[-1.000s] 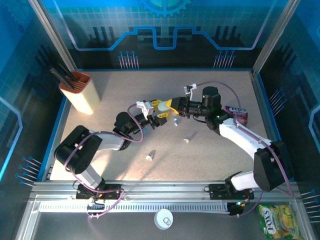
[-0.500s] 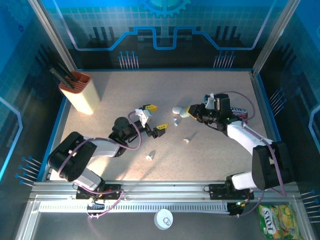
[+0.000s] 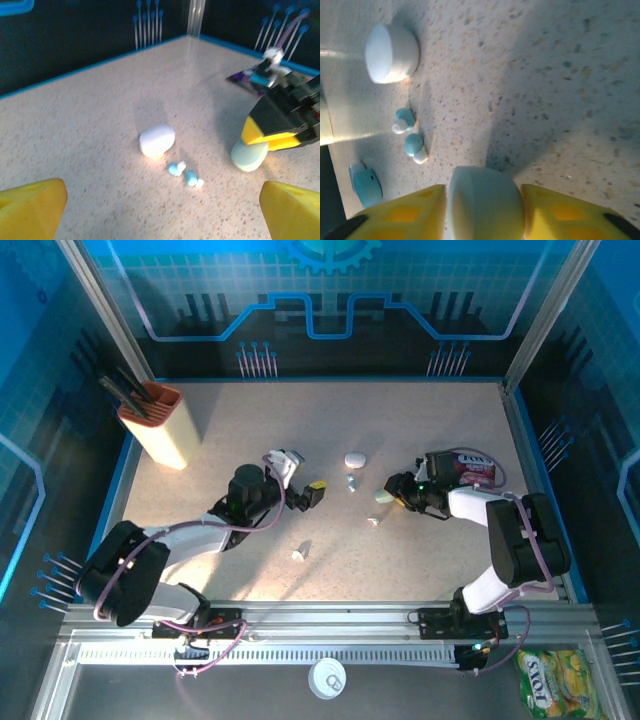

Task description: Insert the wireless bluetooth earbuds into the charging case

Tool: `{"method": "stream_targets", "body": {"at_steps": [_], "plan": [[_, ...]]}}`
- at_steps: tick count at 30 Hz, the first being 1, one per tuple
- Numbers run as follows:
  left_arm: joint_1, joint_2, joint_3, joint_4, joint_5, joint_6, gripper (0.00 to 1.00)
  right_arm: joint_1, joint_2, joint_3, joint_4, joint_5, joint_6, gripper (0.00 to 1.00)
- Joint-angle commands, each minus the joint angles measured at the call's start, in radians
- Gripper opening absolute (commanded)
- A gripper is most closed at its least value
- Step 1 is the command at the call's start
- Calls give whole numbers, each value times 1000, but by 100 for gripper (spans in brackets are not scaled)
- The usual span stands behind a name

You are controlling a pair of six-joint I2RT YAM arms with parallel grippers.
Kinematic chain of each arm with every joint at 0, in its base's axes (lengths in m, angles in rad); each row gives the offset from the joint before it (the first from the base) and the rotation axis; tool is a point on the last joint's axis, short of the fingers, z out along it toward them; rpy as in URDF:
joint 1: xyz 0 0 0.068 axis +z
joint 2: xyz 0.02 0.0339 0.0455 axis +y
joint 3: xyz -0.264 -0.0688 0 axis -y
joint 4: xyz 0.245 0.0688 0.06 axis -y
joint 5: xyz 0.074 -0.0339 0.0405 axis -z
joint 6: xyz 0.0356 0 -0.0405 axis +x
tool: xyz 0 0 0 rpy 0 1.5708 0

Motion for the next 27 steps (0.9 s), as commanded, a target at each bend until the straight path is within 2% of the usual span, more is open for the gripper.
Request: {"method": "stream_targets", "body": {"at_steps": [1, 4, 7, 10, 13, 18, 21, 27], "plan": [[4, -31, 109, -327, -106, -32, 99, -9, -61, 16, -71, 78, -61, 56], [12, -29, 144, -427, -168, -103, 99, 19, -143, 64, -204, 191, -140, 67], [65, -31, 161, -486, -148, -246, 99, 75, -207, 122, -308, 292, -245, 74], [142, -38, 151, -494, -115, -416, 96, 162, -230, 176, -343, 345, -358, 76], [215, -46, 142, -500, -56, -522, 96, 269, -222, 213, -314, 384, -455, 77], [319, -70, 123, -535, -26, -676, 96, 468, -122, 306, -251, 442, -618, 77], [362, -79, 125, -583, -6, -698, 99, 551, -21, 368, -226, 449, -666, 78], [422, -101, 120, -654, 18, -712, 99, 664, 189, 525, -219, 432, -688, 79]]}}
